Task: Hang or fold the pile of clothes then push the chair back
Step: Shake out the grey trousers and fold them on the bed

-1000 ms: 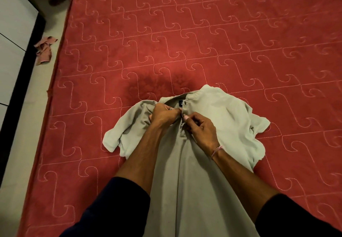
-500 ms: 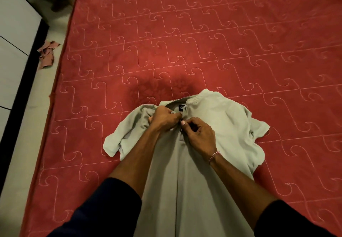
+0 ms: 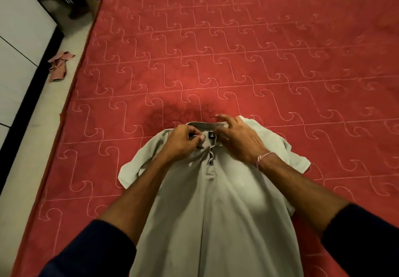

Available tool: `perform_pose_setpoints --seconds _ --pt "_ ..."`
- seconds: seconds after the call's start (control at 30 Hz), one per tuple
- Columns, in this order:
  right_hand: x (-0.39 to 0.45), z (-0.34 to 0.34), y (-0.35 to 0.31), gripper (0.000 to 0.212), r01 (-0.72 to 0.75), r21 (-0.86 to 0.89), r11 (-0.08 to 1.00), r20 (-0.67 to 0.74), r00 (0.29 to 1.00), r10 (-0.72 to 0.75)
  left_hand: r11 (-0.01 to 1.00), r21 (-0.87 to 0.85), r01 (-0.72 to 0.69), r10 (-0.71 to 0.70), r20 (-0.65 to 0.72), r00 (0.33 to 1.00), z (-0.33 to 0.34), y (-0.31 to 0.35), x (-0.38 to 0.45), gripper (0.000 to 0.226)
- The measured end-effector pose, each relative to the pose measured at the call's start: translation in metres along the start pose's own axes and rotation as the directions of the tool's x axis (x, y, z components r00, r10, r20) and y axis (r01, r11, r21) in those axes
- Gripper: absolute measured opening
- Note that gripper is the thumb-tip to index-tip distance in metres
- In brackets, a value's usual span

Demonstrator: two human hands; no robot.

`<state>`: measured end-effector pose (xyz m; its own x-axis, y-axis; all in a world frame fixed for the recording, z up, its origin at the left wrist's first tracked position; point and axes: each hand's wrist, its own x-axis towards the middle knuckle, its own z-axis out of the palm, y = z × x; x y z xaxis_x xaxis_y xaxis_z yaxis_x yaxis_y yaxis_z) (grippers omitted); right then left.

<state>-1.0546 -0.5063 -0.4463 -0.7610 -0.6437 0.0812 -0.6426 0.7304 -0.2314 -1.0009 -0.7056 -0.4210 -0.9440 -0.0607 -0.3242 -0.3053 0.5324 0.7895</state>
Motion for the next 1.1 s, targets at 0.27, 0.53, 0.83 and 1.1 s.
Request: perform_pose_setpoints --seconds 0.27,0.53,0.83,1.1 --pt "-0.034 -0.002 -0.002 0.011 0.072 0.159 0.985 -0.343 0.939 -0.013 0.947 -0.322 0.008 -0.090 -0.242 0.966 0.025 -0.005 0.001 0.009" --pt "-0.036 -0.003 -0.008 0.018 0.083 0.329 0.941 -0.328 0.944 0.031 0.945 -0.327 -0.019 -0.029 -0.142 0.989 0.023 0.005 -0.003 0.005" --pt "-0.024 -0.015 -0.017 0.010 -0.029 0.400 0.916 -0.258 0.955 0.143 0.983 -0.181 -0.039 0.025 -0.078 0.997 0.019 0.006 -0.003 0.008" --pt "-0.024 -0.019 -0.019 0.011 -0.076 0.443 0.893 -0.231 0.953 0.196 0.993 -0.111 -0.043 0.037 -0.055 0.998 0.016 0.007 -0.004 0.009"
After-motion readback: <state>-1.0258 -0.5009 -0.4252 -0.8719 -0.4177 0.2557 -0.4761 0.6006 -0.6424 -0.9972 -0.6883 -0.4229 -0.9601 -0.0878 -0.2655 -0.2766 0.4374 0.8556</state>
